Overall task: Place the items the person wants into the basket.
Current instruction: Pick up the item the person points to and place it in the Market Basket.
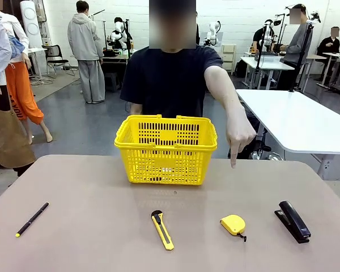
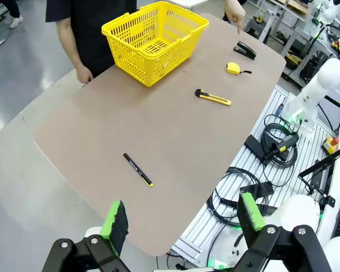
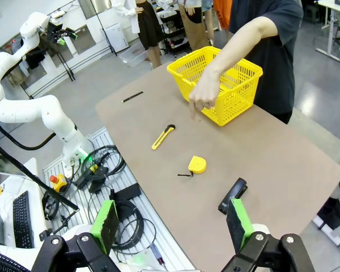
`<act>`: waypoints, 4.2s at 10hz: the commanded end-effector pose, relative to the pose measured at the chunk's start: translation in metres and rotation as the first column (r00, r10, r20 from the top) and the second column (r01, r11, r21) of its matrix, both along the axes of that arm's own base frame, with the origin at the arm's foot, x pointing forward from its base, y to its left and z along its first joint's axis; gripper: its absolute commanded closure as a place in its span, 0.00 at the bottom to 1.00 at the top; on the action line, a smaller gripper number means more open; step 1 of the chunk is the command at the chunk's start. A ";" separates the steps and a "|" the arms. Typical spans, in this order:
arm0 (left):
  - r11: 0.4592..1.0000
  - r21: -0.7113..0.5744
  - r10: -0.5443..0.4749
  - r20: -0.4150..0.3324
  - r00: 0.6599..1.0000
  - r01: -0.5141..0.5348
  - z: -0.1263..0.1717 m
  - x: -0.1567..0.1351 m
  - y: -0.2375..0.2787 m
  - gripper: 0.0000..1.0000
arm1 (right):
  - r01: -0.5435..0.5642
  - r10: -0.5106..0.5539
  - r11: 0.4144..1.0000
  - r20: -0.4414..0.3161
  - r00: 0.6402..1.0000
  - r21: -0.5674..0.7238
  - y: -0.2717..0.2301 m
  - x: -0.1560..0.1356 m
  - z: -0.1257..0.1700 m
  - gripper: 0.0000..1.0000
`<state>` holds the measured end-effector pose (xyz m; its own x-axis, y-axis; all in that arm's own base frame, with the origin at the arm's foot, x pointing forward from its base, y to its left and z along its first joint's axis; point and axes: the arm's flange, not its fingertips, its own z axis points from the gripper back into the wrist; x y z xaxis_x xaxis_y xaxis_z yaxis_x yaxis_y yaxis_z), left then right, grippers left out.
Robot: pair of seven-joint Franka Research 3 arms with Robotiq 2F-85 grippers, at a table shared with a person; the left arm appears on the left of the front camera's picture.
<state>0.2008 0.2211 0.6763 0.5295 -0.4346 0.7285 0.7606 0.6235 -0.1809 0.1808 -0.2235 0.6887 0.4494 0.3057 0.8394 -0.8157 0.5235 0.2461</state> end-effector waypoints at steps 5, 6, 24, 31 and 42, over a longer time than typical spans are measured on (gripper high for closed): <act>1.000 -0.007 -0.015 0.017 1.000 0.015 0.001 -0.001 -0.001 0.00 | -0.013 0.013 1.000 0.020 1.000 0.014 0.000 0.000 0.002 0.00; 1.000 -0.007 -0.015 0.017 1.000 0.015 0.001 -0.001 -0.001 0.00 | -0.013 0.013 1.000 0.020 1.000 0.014 0.000 0.000 0.002 0.00; 1.000 -0.007 -0.015 0.017 1.000 0.015 0.001 -0.001 -0.001 0.00 | 0.001 -0.324 0.770 -0.390 0.862 -0.638 0.285 0.122 -0.122 0.00; 1.000 -0.007 -0.015 0.017 1.000 0.015 0.001 -0.001 -0.001 0.00 | -0.017 -0.328 0.763 -0.409 0.851 -0.646 0.290 0.126 -0.122 0.00; 1.000 -0.007 -0.015 0.017 1.000 0.015 0.001 -0.001 -0.001 0.00 | -0.055 -0.320 0.641 -0.331 0.888 -0.766 0.414 0.147 -0.271 0.00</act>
